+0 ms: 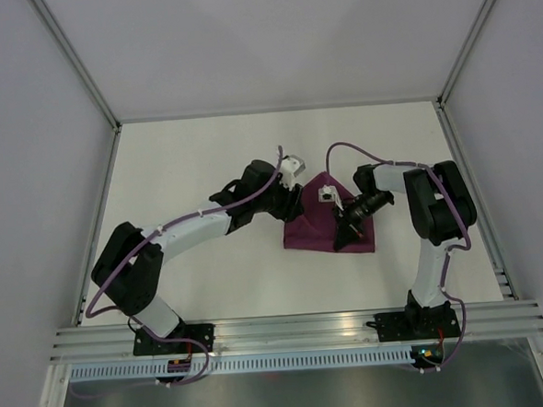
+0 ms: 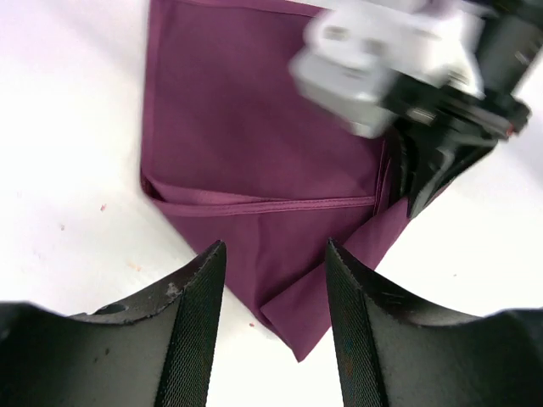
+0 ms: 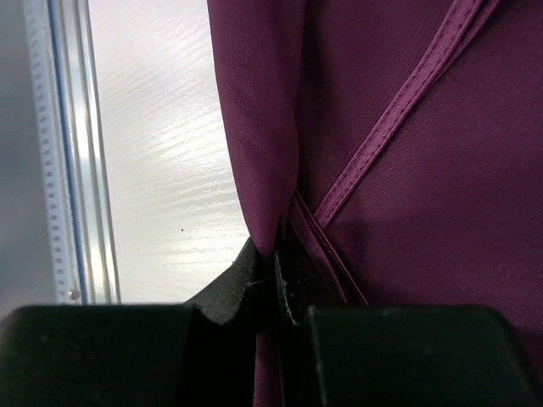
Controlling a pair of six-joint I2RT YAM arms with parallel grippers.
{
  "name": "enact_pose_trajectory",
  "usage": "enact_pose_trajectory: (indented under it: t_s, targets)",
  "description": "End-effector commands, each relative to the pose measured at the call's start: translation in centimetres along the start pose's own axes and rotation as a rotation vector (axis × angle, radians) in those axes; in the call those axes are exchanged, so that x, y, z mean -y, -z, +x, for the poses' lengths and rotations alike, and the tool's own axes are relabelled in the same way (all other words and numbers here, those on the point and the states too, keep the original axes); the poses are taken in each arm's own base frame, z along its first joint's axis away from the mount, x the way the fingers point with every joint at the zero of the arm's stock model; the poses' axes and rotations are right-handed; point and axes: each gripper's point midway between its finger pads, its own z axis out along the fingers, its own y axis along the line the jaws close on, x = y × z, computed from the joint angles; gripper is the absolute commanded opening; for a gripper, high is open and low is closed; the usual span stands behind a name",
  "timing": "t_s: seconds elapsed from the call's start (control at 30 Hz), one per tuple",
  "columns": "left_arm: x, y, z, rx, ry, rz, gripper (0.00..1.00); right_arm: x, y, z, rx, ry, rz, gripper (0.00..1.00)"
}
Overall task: Fold the napkin, place the utensils inside, and roll it up
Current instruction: Roll the napkin with the utensil
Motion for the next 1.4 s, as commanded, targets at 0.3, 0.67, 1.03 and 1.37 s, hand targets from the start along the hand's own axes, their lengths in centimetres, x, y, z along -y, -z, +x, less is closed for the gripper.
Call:
enact_pose_trajectory:
  t_s: [0.3,0.67,1.03,1.37]
  targets:
    - [9.3,-3.7,3.8,0.0,-0.715,-0.021,0.59,2.0,-0.3,3.2,-0.115,-0.059,-0.03,0.07]
    - [10.1,-7.1,7.1,-0.073,-0.82,0.014,0.6,2.5,-0.4,3.2,-0.114,-0.082,-0.036,0.07]
    - [10.9,-8.6,8.4,-0.087,-0.821,0.077,0.55,2.7,-0.4,3.1,-0.117,-0.097,-0.035,0.07]
    - [10.7,-8.9,11.8,-0.197,-0.699,0.224,0.15,3.1,-0.2,2.8,-0.117,-0.106,-0.021,0.08]
